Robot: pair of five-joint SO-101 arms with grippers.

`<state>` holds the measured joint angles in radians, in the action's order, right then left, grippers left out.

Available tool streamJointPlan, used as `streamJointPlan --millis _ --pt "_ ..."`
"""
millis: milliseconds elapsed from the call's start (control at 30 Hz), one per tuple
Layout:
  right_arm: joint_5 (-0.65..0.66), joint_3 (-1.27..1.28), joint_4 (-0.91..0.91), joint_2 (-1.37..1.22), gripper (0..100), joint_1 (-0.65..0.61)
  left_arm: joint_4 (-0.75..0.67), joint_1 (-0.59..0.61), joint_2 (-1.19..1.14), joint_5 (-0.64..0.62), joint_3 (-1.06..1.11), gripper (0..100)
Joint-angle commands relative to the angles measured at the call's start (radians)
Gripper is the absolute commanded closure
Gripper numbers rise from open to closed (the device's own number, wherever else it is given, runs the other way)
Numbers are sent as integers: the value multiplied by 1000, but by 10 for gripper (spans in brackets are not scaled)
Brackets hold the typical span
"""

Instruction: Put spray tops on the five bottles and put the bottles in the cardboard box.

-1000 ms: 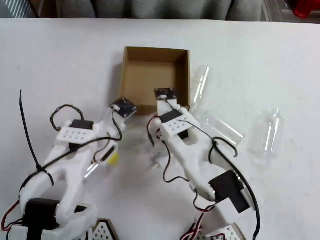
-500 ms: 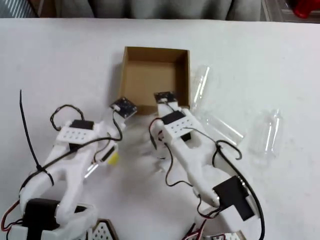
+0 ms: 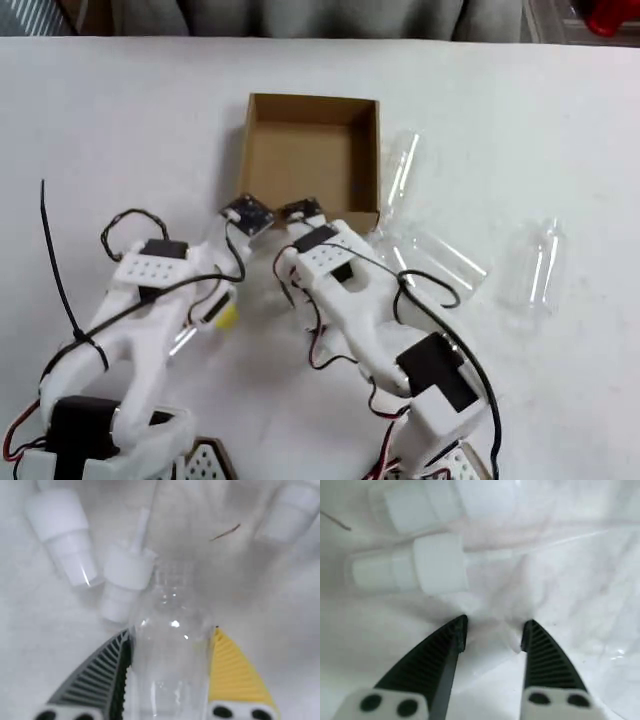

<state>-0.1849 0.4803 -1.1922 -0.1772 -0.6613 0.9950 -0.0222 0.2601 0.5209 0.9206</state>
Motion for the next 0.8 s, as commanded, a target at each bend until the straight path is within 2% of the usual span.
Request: streamJointPlan --millis 0,267,567,767 --pt "100 -28 -5 -16 982 -42 -5 -8 8 -3 -28 980" --pt "92 -20 -33 51 982 -21 -5 -8 8 -3 -28 980" --pt "86 -9 -85 248 975 119 -5 -8 8 -3 -28 980" --pt "84 118 -70 361 832 111 -5 -8 8 -3 -28 980"
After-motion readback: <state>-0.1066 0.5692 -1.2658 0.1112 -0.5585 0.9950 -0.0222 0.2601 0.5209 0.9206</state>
